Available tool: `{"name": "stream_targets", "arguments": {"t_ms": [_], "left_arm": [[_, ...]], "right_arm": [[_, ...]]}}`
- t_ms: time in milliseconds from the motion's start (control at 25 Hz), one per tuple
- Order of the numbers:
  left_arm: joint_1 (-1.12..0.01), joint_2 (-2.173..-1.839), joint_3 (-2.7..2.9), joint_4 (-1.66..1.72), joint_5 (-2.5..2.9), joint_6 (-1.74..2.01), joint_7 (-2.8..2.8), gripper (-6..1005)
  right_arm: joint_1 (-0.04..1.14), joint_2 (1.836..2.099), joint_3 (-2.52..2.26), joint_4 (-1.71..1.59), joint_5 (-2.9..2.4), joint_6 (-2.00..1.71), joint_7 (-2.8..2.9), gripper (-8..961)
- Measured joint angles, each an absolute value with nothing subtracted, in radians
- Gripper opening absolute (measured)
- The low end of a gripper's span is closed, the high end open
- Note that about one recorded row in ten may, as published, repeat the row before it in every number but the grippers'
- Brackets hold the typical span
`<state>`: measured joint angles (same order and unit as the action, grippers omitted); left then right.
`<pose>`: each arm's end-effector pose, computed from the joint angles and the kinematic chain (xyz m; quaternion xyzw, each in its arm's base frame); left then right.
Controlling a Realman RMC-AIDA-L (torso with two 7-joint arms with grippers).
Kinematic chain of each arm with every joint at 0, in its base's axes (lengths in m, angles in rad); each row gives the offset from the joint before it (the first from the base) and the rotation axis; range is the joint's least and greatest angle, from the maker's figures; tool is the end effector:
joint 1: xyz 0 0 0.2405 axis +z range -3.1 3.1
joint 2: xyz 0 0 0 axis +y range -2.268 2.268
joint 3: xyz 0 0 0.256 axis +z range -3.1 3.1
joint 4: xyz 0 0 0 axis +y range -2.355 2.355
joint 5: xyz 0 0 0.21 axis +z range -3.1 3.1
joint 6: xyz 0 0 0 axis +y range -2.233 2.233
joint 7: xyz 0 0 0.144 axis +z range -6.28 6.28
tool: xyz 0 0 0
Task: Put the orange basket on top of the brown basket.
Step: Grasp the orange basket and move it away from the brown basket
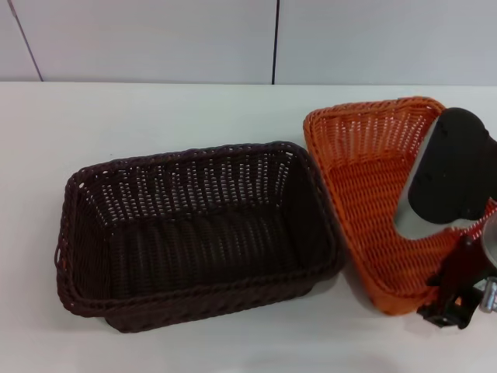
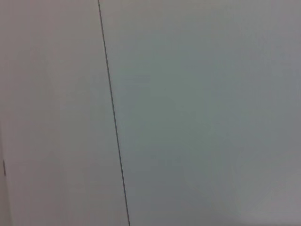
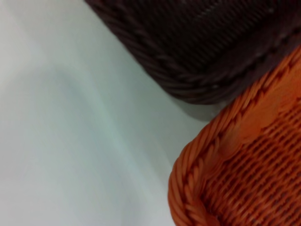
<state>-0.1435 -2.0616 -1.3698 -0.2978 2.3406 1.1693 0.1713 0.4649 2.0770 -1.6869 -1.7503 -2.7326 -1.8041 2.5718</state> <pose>-0.4240 0.2451 0.0656 -0.5022 -0.2644 -0.1516 0.8092 0.1557 0.2896 0.0020 -0.9236 0.1857 -0.2968 0.1562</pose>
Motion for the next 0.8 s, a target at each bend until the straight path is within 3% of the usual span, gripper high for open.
{"name": "stream_targets", "arguments": {"t_ms": [320, 800], "left_arm": [[-0.163, -2.062, -1.374, -0.265, 2.341, 1.161, 0.163, 620], [-0.171, -2.064, -1.374, -0.259, 2.341, 1.160, 0.162, 619]], "right_arm": [[0.474, 2.077, -1.683, -1.739, -2.776, -1.774, 2.602, 341], [0.465, 2.078, -1.676, -1.811, -2.781, -1.668, 2.612, 225]]}}
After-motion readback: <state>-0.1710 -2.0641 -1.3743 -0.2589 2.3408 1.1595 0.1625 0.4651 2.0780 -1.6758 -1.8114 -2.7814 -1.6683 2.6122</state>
